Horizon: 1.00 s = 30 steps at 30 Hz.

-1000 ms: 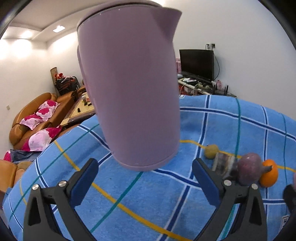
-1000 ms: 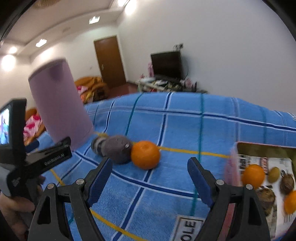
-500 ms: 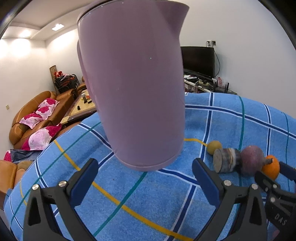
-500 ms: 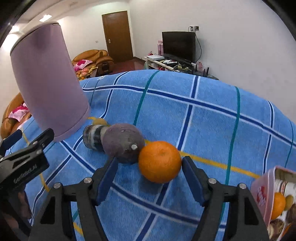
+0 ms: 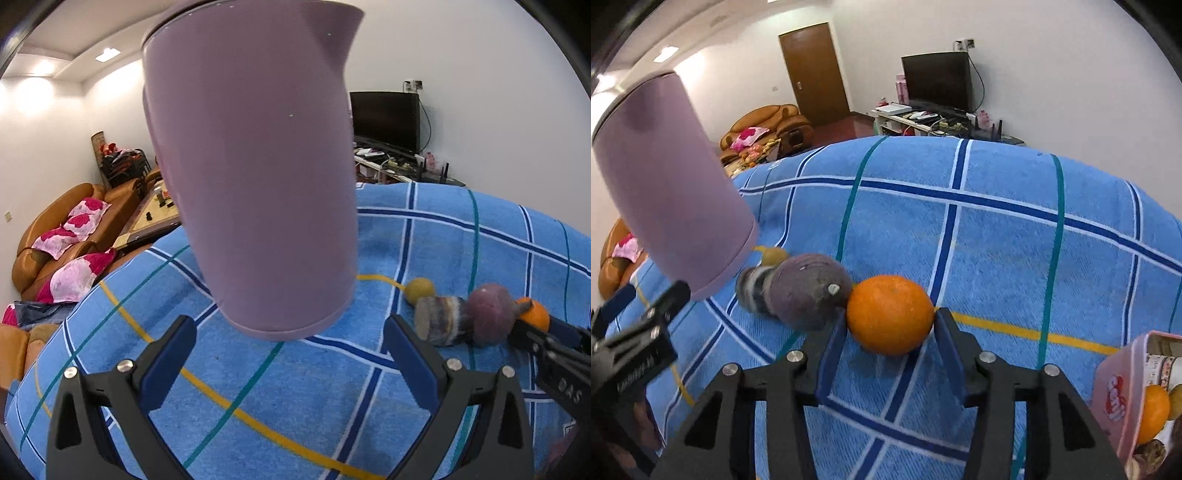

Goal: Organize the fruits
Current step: 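Grasp an orange with the right tool while the left tool grasps the purple turnip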

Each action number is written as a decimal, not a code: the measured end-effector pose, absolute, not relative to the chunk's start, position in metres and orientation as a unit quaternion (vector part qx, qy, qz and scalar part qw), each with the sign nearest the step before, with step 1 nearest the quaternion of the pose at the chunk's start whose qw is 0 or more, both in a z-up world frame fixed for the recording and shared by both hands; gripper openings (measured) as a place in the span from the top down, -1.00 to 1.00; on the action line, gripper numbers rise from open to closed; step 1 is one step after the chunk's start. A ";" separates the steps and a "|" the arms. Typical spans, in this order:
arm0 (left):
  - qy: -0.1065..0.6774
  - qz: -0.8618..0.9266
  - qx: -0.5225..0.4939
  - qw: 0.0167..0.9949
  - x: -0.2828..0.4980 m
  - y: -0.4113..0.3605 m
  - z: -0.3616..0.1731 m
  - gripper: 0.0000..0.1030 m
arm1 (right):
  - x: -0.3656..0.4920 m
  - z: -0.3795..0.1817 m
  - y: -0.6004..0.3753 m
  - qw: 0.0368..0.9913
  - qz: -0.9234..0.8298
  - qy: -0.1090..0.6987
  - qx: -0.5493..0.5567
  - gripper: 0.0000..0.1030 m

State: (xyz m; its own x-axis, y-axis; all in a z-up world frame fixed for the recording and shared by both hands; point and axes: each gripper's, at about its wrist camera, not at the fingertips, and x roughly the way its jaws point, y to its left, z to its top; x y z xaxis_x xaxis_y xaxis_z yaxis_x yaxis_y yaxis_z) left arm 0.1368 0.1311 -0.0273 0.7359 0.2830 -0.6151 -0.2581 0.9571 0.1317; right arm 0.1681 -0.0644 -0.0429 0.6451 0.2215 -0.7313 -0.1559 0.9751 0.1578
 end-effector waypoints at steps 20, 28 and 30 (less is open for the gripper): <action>0.291 0.076 0.050 0.952 0.127 0.100 -0.020 -0.97 | 0.109 -0.014 -0.079 0.928 0.110 0.351 0.062 0.05; 0.286 -0.075 0.055 0.954 0.127 0.054 -0.016 -0.68 | 0.037 0.003 -0.101 0.947 0.104 0.301 0.030 0.04; 0.299 -0.093 0.059 0.948 0.133 0.042 -0.014 -0.68 | 0.032 0.001 -0.110 0.948 0.099 0.300 0.042 0.04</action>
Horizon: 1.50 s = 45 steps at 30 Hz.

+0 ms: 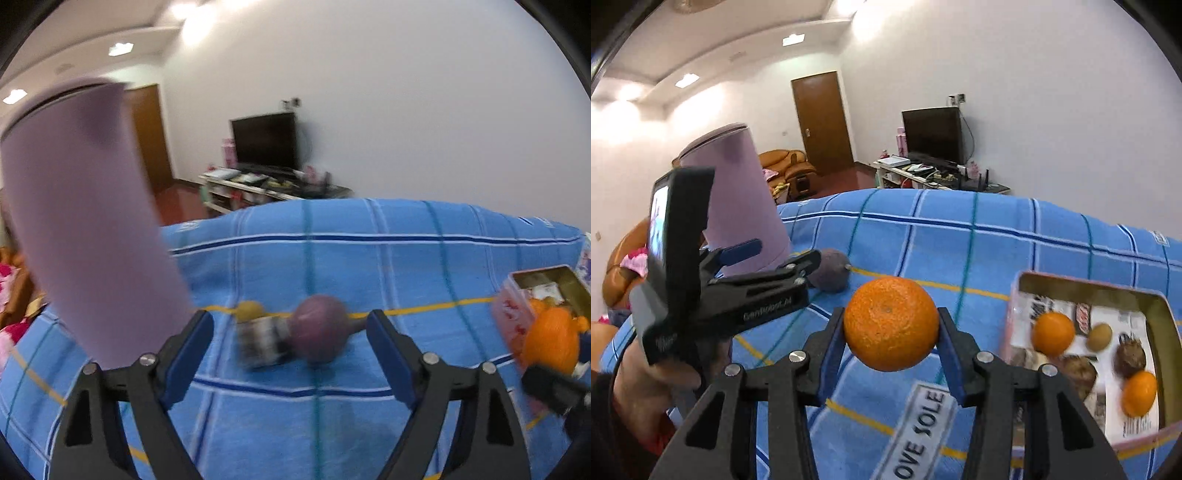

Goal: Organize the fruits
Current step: 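Grasp an orange with the right tool while the left tool grasps the purple turnip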

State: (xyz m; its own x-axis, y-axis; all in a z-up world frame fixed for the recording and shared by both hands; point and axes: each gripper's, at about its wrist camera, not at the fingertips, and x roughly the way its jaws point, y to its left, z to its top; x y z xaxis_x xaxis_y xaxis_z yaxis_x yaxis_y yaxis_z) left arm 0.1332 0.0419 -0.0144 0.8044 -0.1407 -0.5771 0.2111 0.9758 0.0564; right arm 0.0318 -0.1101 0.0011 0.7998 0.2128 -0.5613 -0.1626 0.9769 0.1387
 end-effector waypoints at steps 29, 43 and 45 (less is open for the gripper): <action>0.308 -0.228 -0.039 0.923 0.137 0.029 -0.006 0.54 | 0.024 0.009 -0.133 0.958 0.087 0.265 0.062 0.04; 0.352 -0.177 0.048 0.918 0.132 0.001 -0.025 -0.38 | 0.022 0.016 -0.145 0.957 0.086 0.263 0.083 0.04; 0.362 -0.176 0.041 0.914 0.137 -0.005 -0.028 -0.29 | 0.021 0.017 -0.147 0.958 0.083 0.261 0.083 0.04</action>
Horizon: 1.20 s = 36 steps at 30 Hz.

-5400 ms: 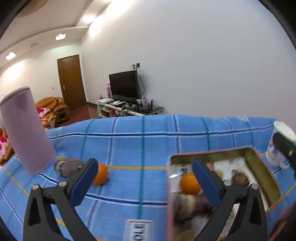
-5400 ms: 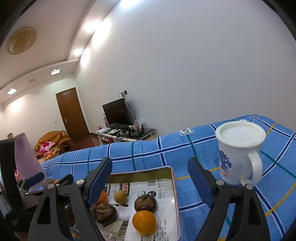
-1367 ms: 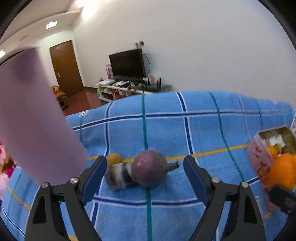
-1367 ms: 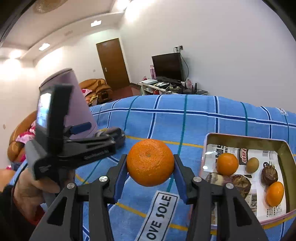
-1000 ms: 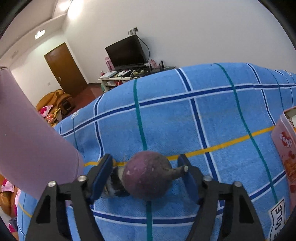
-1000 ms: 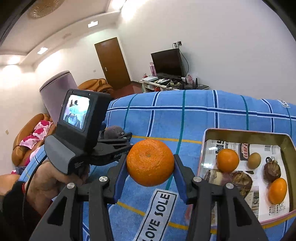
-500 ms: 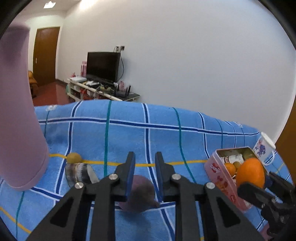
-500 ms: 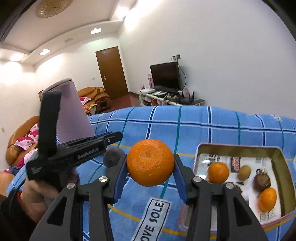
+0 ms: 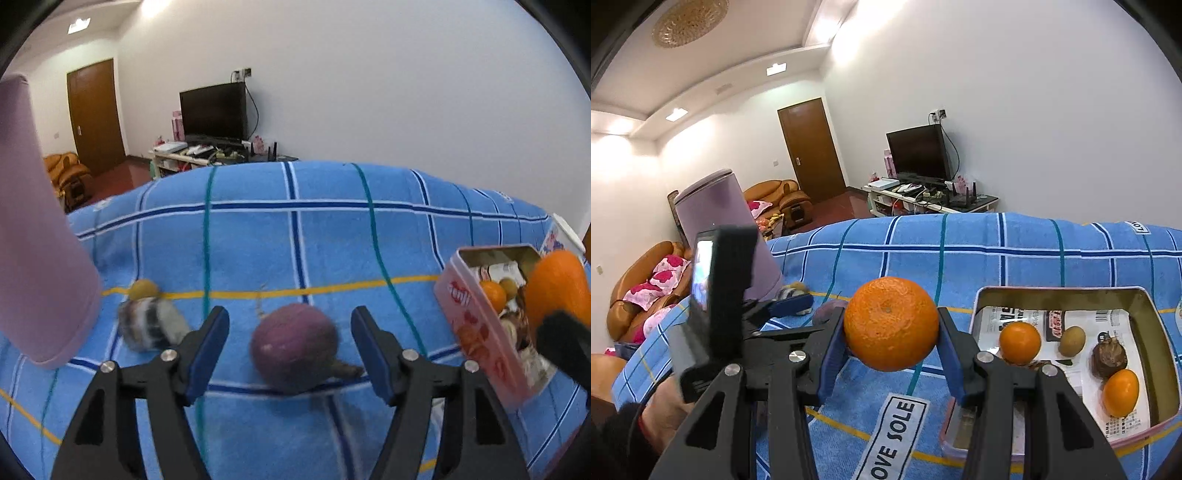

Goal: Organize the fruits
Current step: 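Grasp an orange with the right tool while the left tool grasps the purple turnip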

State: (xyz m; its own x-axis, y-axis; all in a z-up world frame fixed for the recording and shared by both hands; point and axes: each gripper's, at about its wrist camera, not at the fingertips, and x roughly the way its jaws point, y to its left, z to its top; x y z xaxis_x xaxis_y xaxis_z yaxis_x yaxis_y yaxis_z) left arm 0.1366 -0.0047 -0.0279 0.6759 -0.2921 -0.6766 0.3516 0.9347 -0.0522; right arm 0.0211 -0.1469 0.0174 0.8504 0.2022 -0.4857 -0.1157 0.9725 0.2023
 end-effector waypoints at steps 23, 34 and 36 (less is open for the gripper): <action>0.320 -0.188 0.031 0.928 0.092 -0.038 -0.012 0.55 | 0.017 0.024 -0.196 0.968 0.016 0.233 0.096 0.04; 0.394 -0.184 -0.010 0.900 0.122 -0.013 -0.032 -0.48 | 0.006 0.028 -0.212 0.967 0.017 0.230 0.106 0.04; 0.397 -0.158 0.044 0.903 0.120 -0.028 -0.038 -0.50 | 0.004 0.030 -0.215 0.968 0.017 0.227 0.109 0.04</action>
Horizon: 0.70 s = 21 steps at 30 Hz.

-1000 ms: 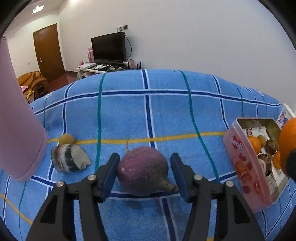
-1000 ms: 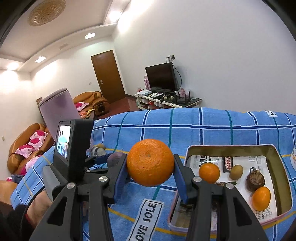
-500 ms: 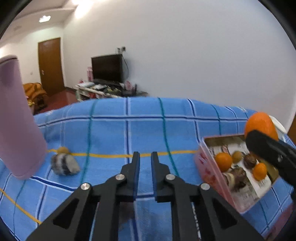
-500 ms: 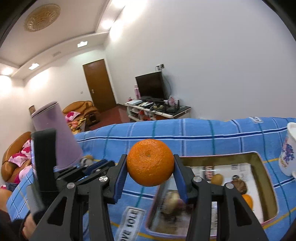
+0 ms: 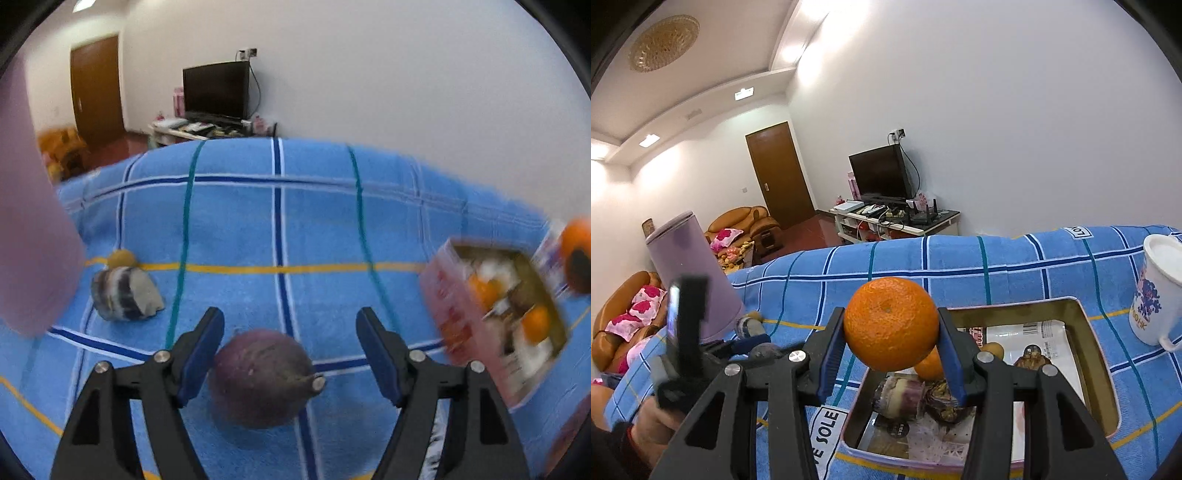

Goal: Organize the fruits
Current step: 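Grasp an orange with the right tool while the left tool grasps the purple turnip, then carry orange and turnip into the tin tray and open both tools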

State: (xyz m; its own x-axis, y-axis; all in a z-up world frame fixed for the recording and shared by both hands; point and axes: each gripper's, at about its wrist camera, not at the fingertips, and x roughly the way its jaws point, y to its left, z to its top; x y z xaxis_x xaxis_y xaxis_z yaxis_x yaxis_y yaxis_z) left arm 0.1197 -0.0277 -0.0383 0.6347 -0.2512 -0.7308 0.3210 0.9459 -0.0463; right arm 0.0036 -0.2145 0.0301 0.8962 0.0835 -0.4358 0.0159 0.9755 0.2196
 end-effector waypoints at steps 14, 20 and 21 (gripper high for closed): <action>0.425 -0.130 0.054 0.894 0.100 -0.007 -0.052 -0.06 | -0.002 0.035 -0.217 0.967 0.029 0.227 0.111 0.04; 0.422 -0.135 0.007 0.897 0.095 0.005 -0.049 -0.05 | -0.004 0.040 -0.220 0.968 0.028 0.220 0.115 0.04; 0.412 -0.132 0.003 0.901 0.092 0.007 -0.046 -0.05 | -0.005 0.041 -0.222 0.969 0.028 0.217 0.115 0.04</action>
